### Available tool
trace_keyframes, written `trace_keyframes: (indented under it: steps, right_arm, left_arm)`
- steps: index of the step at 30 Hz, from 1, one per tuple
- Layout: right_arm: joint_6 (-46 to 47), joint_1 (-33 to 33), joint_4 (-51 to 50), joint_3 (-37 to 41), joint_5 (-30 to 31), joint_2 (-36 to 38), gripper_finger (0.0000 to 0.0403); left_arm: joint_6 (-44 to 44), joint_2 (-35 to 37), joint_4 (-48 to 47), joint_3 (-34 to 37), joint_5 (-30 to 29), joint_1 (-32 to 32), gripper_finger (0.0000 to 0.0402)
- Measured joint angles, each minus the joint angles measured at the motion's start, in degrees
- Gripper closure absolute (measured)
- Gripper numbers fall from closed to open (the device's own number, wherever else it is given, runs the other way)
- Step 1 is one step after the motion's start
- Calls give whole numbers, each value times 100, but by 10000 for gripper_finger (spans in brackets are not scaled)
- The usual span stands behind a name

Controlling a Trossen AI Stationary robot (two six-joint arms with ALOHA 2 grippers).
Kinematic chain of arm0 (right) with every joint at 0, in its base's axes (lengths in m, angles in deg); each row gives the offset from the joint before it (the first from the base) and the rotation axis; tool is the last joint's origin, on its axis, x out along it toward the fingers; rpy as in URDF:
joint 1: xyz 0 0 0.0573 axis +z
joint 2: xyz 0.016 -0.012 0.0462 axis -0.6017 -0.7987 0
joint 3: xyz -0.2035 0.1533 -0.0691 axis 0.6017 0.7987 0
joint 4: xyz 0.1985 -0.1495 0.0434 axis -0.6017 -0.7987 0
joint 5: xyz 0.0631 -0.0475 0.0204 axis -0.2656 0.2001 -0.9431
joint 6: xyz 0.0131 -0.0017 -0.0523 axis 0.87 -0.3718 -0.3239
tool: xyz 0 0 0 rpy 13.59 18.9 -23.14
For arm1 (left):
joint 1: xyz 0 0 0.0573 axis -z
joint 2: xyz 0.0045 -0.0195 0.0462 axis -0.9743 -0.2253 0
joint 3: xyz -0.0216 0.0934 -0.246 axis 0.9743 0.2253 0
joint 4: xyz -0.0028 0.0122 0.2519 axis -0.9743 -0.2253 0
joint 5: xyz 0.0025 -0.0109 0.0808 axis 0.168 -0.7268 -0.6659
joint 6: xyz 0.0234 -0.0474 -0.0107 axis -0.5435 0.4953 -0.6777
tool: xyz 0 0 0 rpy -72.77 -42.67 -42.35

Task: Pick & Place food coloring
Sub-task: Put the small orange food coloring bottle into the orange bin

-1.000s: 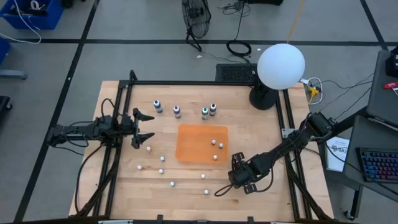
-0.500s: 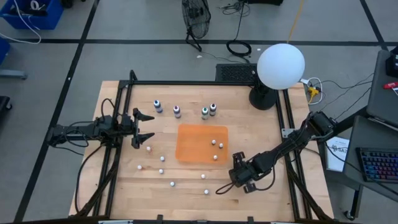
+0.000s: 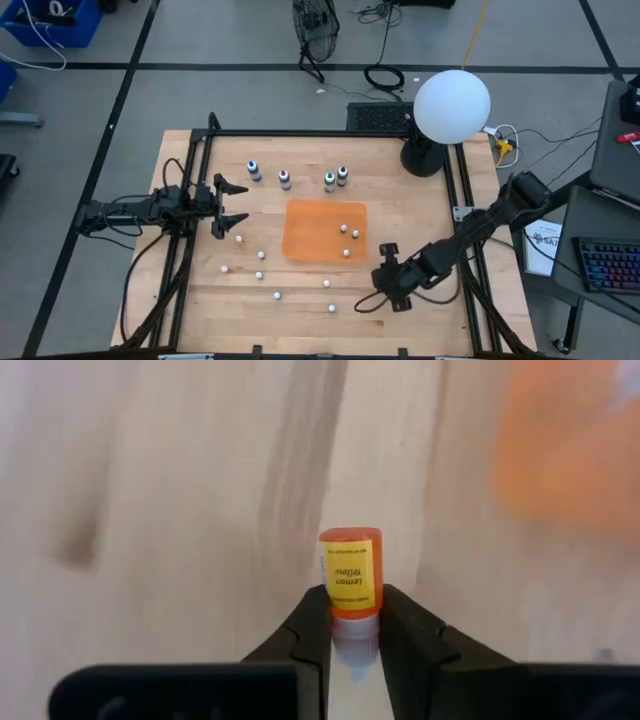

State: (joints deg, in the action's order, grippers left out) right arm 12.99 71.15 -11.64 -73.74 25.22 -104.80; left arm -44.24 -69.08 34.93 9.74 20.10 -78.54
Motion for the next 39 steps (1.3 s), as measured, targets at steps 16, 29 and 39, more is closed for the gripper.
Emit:
trace_keyframes:
  steps: [16, 29, 39]
  right_arm:
    - [-1398, -48, 1044, -9, 755, 740, 356]
    - [-1588, -111, 1149, -9, 737, 719, 356]
    - [-2099, -521, 1672, -15, 741, 721, 356]
  left_arm:
    - [-22, 0, 31, 0, -1, -2, 23]
    - [365, -258, 346, -1, 89, 0, 23]
    - [562, -3313, 3288, -19, -298, 640, 23]
